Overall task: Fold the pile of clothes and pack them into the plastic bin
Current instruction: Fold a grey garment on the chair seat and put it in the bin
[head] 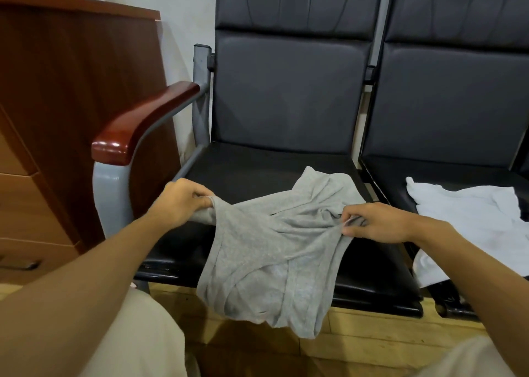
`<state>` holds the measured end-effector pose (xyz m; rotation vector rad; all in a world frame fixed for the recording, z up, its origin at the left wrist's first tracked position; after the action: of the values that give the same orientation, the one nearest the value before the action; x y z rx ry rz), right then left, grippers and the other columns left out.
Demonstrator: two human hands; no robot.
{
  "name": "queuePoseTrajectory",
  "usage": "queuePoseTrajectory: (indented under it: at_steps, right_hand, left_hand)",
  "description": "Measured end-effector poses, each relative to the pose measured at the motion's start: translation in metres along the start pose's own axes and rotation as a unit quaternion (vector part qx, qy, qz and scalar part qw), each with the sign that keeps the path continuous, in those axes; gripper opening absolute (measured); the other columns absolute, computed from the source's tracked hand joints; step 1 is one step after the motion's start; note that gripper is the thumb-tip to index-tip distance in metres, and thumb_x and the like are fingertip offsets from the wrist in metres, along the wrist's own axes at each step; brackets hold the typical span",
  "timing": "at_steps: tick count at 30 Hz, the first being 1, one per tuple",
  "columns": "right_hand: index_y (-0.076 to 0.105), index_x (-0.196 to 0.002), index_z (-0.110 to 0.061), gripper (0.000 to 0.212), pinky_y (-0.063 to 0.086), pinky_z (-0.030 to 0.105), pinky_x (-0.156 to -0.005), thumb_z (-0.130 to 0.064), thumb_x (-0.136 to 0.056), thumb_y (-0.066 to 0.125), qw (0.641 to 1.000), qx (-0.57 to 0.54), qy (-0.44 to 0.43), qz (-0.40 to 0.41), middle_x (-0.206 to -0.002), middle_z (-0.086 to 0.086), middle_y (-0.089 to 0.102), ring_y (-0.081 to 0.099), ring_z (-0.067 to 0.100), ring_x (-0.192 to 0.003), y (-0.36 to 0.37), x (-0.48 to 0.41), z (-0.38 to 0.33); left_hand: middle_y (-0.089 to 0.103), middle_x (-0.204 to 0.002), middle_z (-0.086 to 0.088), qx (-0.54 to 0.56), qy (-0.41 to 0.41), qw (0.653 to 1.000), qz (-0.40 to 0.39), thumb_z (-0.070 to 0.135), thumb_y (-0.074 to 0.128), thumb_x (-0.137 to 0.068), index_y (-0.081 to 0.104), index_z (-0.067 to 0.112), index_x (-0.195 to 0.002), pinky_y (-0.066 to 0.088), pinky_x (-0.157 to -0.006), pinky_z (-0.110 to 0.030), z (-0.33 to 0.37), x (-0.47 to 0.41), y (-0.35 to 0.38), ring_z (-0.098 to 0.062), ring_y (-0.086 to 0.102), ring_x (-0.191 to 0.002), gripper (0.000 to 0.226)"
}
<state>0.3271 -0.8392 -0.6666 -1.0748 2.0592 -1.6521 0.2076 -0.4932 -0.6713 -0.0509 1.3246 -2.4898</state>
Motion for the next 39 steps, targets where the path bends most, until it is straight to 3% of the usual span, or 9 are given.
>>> queuePoseTrajectory:
  at_steps: [3, 7, 14, 20, 23, 27, 34, 37, 39]
  right_hand:
    - [0.06, -0.078, -0.01, 0.029, 0.047, 0.019, -0.073, -0.031, -0.097, 0.054, 1.0, -0.017, -0.006, 0.01, -0.077, -0.005, 0.06, 0.055, 0.006, -0.073, 0.0, -0.01, -0.003]
    - [0.042, -0.058, -0.016, 0.046, 0.037, 0.015, -0.06, -0.028, -0.102, 0.044, 0.996, 0.013, 0.016, 0.084, -0.06, -0.007, 0.045, 0.043, 0.005, -0.059, -0.01, -0.027, -0.004]
    - [0.046, -0.063, -0.014, 0.035, 0.035, 0.019, -0.061, -0.01, -0.098, 0.048, 0.997, 0.055, 0.027, 0.053, -0.065, -0.003, 0.048, 0.043, 0.008, -0.061, -0.009, -0.043, 0.007]
    - [0.06, -0.097, -0.029, 0.024, 0.047, 0.027, -0.083, -0.013, -0.101, 0.042, 0.999, -0.037, 0.019, 0.034, -0.105, 0.001, 0.063, 0.058, 0.017, -0.098, -0.006, -0.04, -0.002]
    - [0.059, -0.108, -0.029, 0.013, 0.045, 0.022, -0.085, -0.026, -0.097, 0.053, 0.985, -0.167, 0.015, -0.047, -0.11, -0.002, 0.062, 0.057, 0.012, -0.103, -0.008, -0.029, -0.011]
    - [0.058, -0.102, -0.024, 0.026, 0.046, 0.018, -0.08, -0.005, -0.086, 0.066, 0.987, -0.074, -0.004, -0.142, -0.1, -0.013, 0.06, 0.057, 0.003, -0.095, -0.003, -0.018, -0.014]
    - [0.057, -0.075, -0.027, 0.027, 0.037, 0.014, -0.071, -0.013, -0.097, 0.052, 0.997, -0.014, -0.034, -0.061, -0.075, -0.015, 0.055, 0.049, -0.006, -0.066, -0.005, -0.011, -0.01]
    - [0.064, -0.088, -0.024, 0.025, 0.041, 0.015, -0.082, -0.015, -0.101, 0.044, 0.998, -0.03, -0.014, -0.057, -0.088, -0.015, 0.063, 0.056, -0.003, -0.083, -0.005, -0.003, -0.007]
    - [0.062, -0.103, -0.02, 0.022, 0.044, 0.026, -0.093, -0.018, -0.103, 0.04, 0.998, -0.054, 0.002, -0.03, -0.103, -0.006, 0.065, 0.058, 0.008, -0.099, -0.006, 0.0, -0.002]
  left_hand:
    - [0.066, -0.092, 0.005, 0.01, -0.029, 0.999, 0.015, 0.019, 0.061, -0.093, 0.074, 0.016, -0.098, 0.047, -0.089, -0.032, -0.002, -0.004, 0.001, -0.015, 0.06, -0.095, 0.014]
    - [0.062, -0.087, -0.005, -0.003, -0.045, 0.999, -0.029, 0.018, 0.046, -0.1, 0.06, 0.019, -0.081, 0.043, -0.075, -0.029, -0.003, -0.01, 0.01, -0.019, 0.057, -0.084, 0.024]
    - [0.053, -0.078, -0.001, -0.041, -0.048, 0.998, -0.029, 0.023, 0.036, -0.104, 0.053, 0.019, -0.077, 0.038, -0.07, -0.028, -0.008, -0.02, 0.009, -0.014, 0.05, -0.074, 0.032]
    - [0.053, -0.084, 0.0, -0.015, -0.033, 0.999, 0.005, 0.016, 0.035, -0.104, 0.057, 0.011, -0.097, 0.036, -0.076, -0.026, 0.005, -0.019, 0.008, -0.015, 0.052, -0.083, 0.023]
    - [0.051, -0.087, 0.004, 0.084, -0.096, 0.992, 0.006, 0.024, 0.033, -0.104, 0.056, 0.012, -0.105, 0.036, -0.081, -0.029, 0.009, -0.02, 0.012, -0.007, 0.048, -0.078, 0.025]
    - [0.057, -0.101, -0.007, 0.142, -0.127, 0.981, 0.025, 0.025, 0.035, -0.104, 0.057, 0.01, -0.109, 0.042, -0.083, -0.032, 0.004, -0.02, 0.014, -0.013, 0.052, -0.083, 0.027]
    - [0.06, -0.094, -0.008, 0.098, -0.122, 0.987, 0.044, 0.025, 0.042, -0.102, 0.059, 0.009, -0.105, 0.04, -0.067, -0.025, -0.001, -0.017, 0.016, -0.016, 0.056, -0.083, 0.024]
    - [0.06, -0.097, -0.009, 0.058, -0.093, 0.994, 0.02, 0.023, 0.041, -0.103, 0.059, 0.008, -0.103, 0.039, -0.067, -0.024, 0.001, -0.014, 0.016, -0.018, 0.056, -0.089, 0.023]
    - [0.06, -0.096, -0.007, 0.015, -0.076, 0.997, -0.007, 0.021, 0.041, -0.102, 0.059, 0.01, -0.103, 0.04, -0.072, -0.025, 0.0, -0.012, 0.016, -0.016, 0.055, -0.089, 0.021]
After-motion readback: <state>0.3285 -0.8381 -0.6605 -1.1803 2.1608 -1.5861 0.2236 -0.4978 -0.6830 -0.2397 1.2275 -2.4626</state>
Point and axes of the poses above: each hand's wrist, its own x-axis away from the middle knuckle, its own y-axis out of the palm, z = x × y, the point moved 3 cm from there along -x, towards the middle knuckle
